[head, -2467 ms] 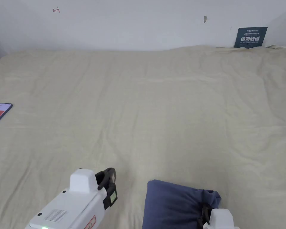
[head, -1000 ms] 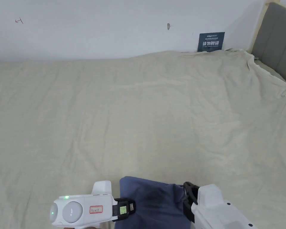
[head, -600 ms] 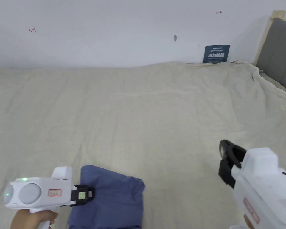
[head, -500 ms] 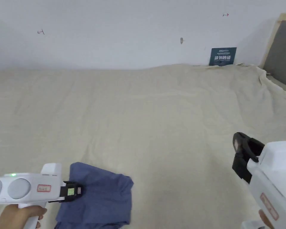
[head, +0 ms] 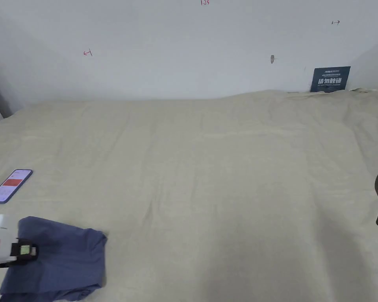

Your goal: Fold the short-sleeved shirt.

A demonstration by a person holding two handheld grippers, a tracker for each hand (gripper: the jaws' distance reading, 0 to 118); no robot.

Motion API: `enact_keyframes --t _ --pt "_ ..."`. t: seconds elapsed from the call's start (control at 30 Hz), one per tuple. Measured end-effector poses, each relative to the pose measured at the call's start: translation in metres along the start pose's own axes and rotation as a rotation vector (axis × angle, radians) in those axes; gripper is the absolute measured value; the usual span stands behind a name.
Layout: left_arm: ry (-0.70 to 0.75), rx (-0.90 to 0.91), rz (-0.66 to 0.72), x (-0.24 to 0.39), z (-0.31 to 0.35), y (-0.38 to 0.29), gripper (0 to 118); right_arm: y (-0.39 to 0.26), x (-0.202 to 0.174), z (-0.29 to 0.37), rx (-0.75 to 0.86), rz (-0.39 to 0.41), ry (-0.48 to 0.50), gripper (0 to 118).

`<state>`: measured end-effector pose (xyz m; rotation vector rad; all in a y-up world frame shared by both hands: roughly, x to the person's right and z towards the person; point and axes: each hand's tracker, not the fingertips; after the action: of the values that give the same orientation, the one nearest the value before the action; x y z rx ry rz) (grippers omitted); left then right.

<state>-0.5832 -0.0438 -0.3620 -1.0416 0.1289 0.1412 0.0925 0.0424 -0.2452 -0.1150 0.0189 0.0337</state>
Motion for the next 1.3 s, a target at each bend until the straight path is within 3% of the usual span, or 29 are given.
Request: enact_keyframes --t 0.23,0.3,0.33,0.43,0.47,0.5,0.7,0.97,1.13,1.3 --pt "0.072 -0.023 0.076 -0.036 -0.018 -0.001 15 -0.010 -0.006 -0.006 -0.020 -0.020 -0.029 0" --pt "0.084 -0.034 0.111 -0.036 -0.026 -0.004 22 -0.012 -0.006 -0.007 -0.026 -0.029 -0.037 0" --pt "0.108 -0.048 0.123 -0.036 -0.031 -0.004 32 -0.013 -0.006 -0.008 -0.028 -0.032 -0.040 0" --pt "0.217 -0.041 0.144 -0.035 -0.037 -0.008 82 -0.014 -0.004 -0.008 -0.033 -0.030 -0.043 0" --pt "0.217 -0.033 0.151 -0.034 -0.038 -0.009 105 -0.015 -0.002 -0.008 -0.036 -0.027 -0.042 0" --pt "0.219 -0.033 0.158 -0.037 -0.038 -0.009 115 -0.014 -0.001 -0.008 -0.039 -0.025 -0.039 0" --pt "0.231 0.144 0.190 -0.021 -0.009 -0.015 118 -0.009 0.007 -0.004 -0.026 -0.033 -0.037 0" --pt "0.251 0.482 0.107 0.039 0.069 -0.015 118 0.007 0.015 0.005 -0.019 -0.038 -0.033 0" --pt "0.119 0.750 0.057 0.076 0.125 -0.019 118 0.016 0.022 0.008 -0.008 -0.030 -0.027 0" --pt "0.106 0.922 -0.005 0.118 0.162 -0.023 118 0.023 0.027 0.013 0.014 -0.037 -0.014 0"
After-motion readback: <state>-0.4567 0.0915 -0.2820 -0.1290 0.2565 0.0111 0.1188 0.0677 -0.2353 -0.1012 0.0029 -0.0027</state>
